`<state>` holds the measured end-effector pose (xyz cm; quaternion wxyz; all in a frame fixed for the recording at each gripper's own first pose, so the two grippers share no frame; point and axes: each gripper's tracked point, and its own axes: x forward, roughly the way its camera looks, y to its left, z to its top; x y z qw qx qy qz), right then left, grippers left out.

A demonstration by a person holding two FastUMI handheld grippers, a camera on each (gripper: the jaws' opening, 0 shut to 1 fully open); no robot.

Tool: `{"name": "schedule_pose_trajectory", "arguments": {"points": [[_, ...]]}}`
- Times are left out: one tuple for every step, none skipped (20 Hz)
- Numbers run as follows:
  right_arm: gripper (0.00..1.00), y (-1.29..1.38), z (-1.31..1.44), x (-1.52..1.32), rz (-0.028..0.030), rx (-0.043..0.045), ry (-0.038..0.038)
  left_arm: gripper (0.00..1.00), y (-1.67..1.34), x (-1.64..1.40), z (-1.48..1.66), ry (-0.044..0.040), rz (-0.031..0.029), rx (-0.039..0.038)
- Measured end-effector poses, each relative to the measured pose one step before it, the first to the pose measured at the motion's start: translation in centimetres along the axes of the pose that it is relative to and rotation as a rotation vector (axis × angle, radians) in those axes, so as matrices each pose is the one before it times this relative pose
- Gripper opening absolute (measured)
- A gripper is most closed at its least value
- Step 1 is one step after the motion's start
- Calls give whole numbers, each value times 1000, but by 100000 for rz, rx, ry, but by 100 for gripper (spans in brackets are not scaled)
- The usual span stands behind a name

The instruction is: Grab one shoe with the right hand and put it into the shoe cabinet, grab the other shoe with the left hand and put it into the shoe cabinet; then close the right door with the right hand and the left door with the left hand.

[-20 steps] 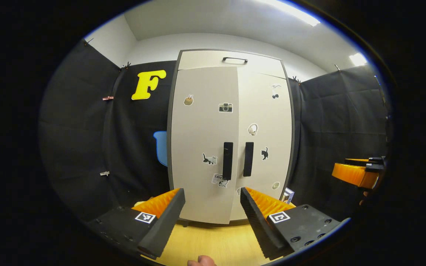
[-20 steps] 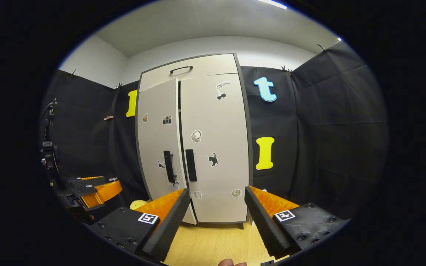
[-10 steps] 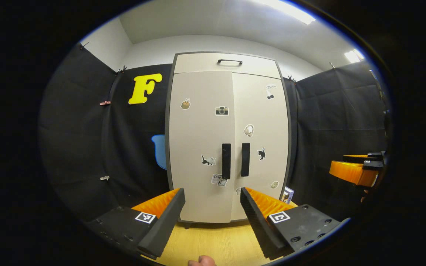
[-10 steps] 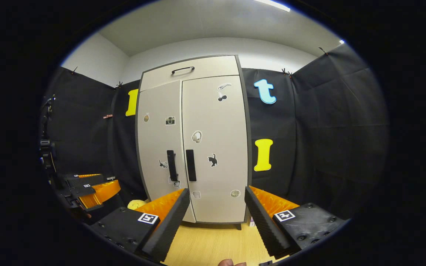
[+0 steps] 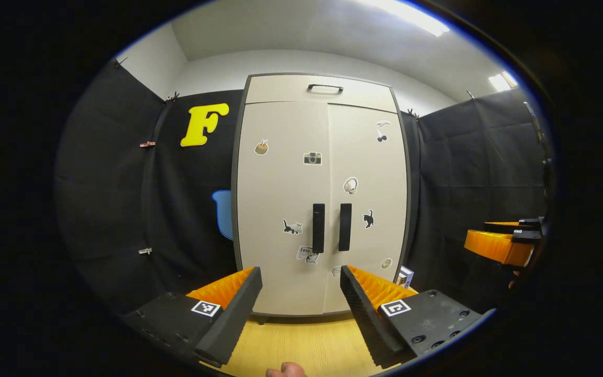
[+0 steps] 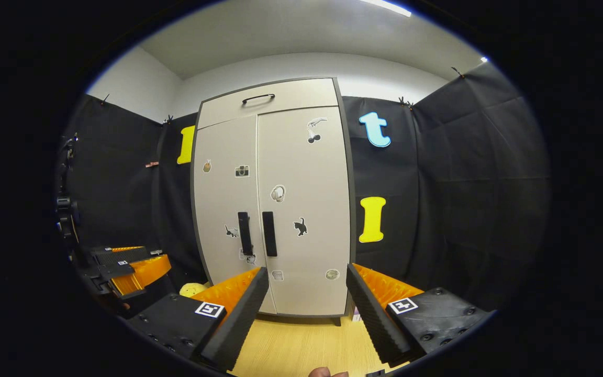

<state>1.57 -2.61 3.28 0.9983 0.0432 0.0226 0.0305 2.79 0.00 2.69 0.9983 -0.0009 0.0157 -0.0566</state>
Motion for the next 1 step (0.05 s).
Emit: {"name": "schedule_pose_trajectory", "arguments": {"points": [[98,-26,-47,-4,-37,16,140,95,-8,48,19,-34,66,88]]}}
